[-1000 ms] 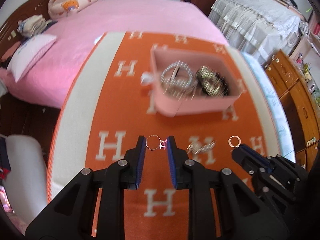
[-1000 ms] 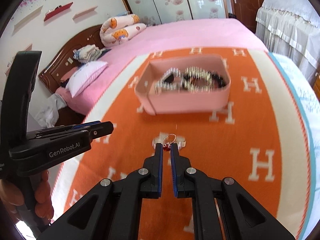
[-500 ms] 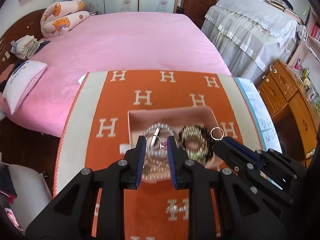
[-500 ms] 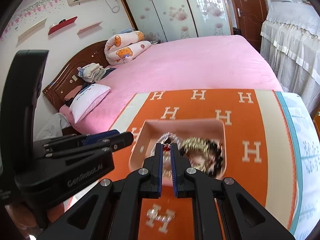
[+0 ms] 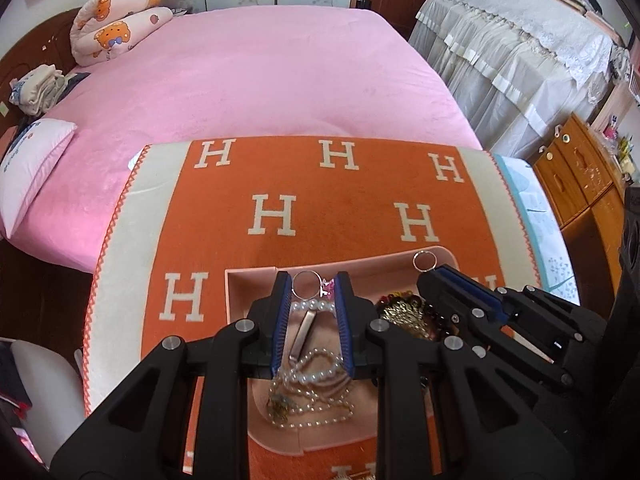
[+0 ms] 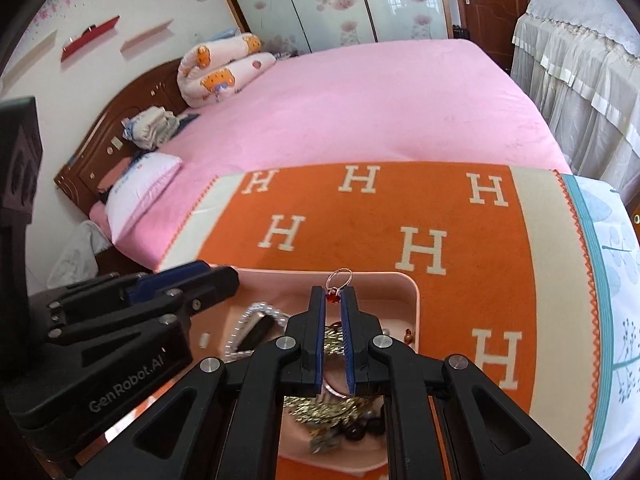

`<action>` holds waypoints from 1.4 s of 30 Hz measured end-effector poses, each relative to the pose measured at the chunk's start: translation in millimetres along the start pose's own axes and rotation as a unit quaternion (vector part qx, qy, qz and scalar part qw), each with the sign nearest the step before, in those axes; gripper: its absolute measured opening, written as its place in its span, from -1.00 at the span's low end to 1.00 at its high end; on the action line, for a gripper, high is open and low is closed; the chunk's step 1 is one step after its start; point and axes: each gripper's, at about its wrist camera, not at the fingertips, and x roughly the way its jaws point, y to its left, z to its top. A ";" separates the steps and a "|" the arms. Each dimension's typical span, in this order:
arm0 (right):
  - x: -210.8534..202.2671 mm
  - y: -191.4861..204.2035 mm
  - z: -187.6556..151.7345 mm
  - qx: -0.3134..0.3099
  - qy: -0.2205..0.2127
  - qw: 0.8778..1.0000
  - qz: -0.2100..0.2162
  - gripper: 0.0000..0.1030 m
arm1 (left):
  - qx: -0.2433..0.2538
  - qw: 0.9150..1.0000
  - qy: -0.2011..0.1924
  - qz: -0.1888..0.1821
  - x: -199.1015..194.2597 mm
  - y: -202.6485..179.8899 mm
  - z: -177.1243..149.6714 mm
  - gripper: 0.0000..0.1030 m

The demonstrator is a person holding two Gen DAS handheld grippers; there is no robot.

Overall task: Organize jewelry
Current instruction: 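Carry the ring and earring into the pink box and open both tools, then lift both tools away and close the left tool on the pearl brooch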

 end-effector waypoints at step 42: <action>-57.8 12.5 -47.3 0.020 -0.039 0.998 -0.041 -0.38 | 0.002 1.000 -0.002 -0.012 -50.4 12.2 -41.5 0.02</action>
